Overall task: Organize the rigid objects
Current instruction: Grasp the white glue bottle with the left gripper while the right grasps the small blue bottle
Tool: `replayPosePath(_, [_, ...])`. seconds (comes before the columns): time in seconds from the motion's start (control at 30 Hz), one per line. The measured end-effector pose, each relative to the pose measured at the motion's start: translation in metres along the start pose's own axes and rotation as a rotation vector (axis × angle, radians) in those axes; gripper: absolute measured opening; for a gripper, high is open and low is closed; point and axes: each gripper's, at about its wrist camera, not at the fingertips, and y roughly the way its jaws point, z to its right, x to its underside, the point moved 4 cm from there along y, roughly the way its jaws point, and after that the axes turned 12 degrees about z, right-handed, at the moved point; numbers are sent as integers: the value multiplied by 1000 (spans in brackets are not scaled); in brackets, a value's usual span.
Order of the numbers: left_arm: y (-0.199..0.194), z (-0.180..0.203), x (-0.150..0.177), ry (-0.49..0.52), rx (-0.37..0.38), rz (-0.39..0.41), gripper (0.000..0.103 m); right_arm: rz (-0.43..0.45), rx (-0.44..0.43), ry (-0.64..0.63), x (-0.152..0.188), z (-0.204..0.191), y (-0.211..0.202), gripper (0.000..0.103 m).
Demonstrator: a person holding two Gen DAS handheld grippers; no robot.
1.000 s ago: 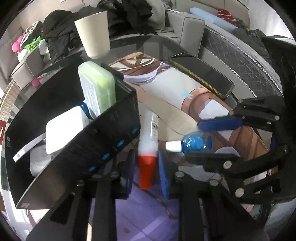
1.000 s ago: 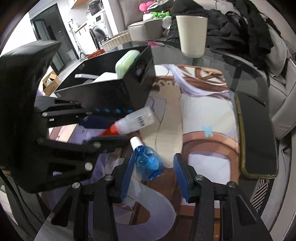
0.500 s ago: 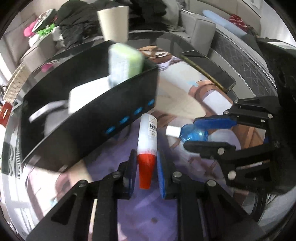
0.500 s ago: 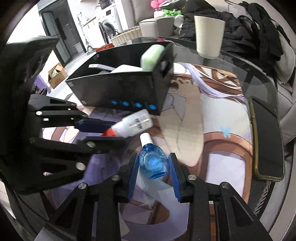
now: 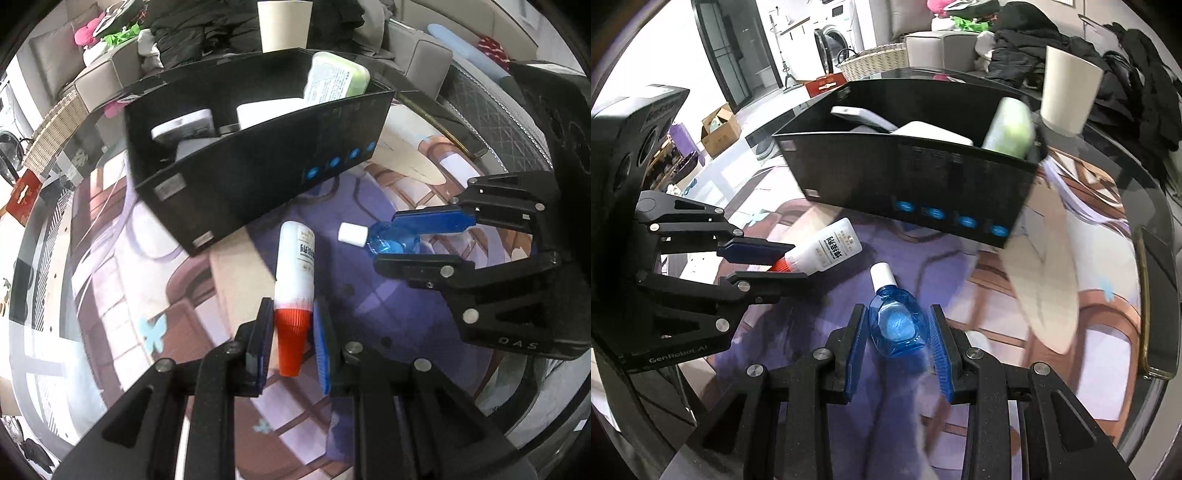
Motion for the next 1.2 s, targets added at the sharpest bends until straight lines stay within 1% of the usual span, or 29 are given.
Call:
replayPosePath(0.2, [-7,-8,6,-14,11,-5,18,-4,3,-17,-5,-18,6,33])
replayPosePath(0.3, [-10,-15,9,-20,-7,-8,19,-2,2,-26,-9,-23,10,34])
replayPosePath(0.33, [-10,-16,10,-21,-5,-8,20,0,5,-32,-11,-23,11,36])
replayPosePath(0.37, [-10,-17,10,-23,-5,-7,21,2,5,-36,-11,-23,12,39])
replayPosePath(0.43, [-10,-19,10,-26,-11,-6,30,3,2,-34,-11,-25,12,45])
replayPosePath(0.47, [-10,-19,10,-28,-13,-5,37,6,2,-30,-10,-24,11,47])
replayPosePath(0.5, [-9,-19,10,-26,-21,-3,41,7,3,-28,-10,-24,11,47])
replayPosePath(0.63, [-5,-17,7,-17,-31,-1,42,8,9,-29,-9,-20,9,47])
replayPosePath(0.73, [-1,-13,3,-12,-40,-1,46,6,8,-23,-7,-17,8,47])
replayPosePath(0.97, [6,-9,-3,-7,-56,0,46,1,3,-35,1,-15,3,47])
replayPosePath(1.03, [7,-8,-5,-6,-56,1,43,4,7,-47,4,-15,3,47])
replayPosePath(1.07, [7,-7,-6,-4,-55,4,35,4,9,-54,4,-16,3,47])
replayPosePath(1.1, [7,-5,-6,-1,-56,6,23,2,10,-58,4,-16,3,45])
replayPosePath(1.13, [7,-5,-7,5,-54,6,20,2,10,-58,4,-16,3,42])
replayPosePath(1.17, [7,-5,-8,8,-52,4,19,2,11,-58,5,-16,3,36])
replayPosePath(1.2, [7,-7,-7,6,-50,4,19,3,12,-60,5,-17,2,33])
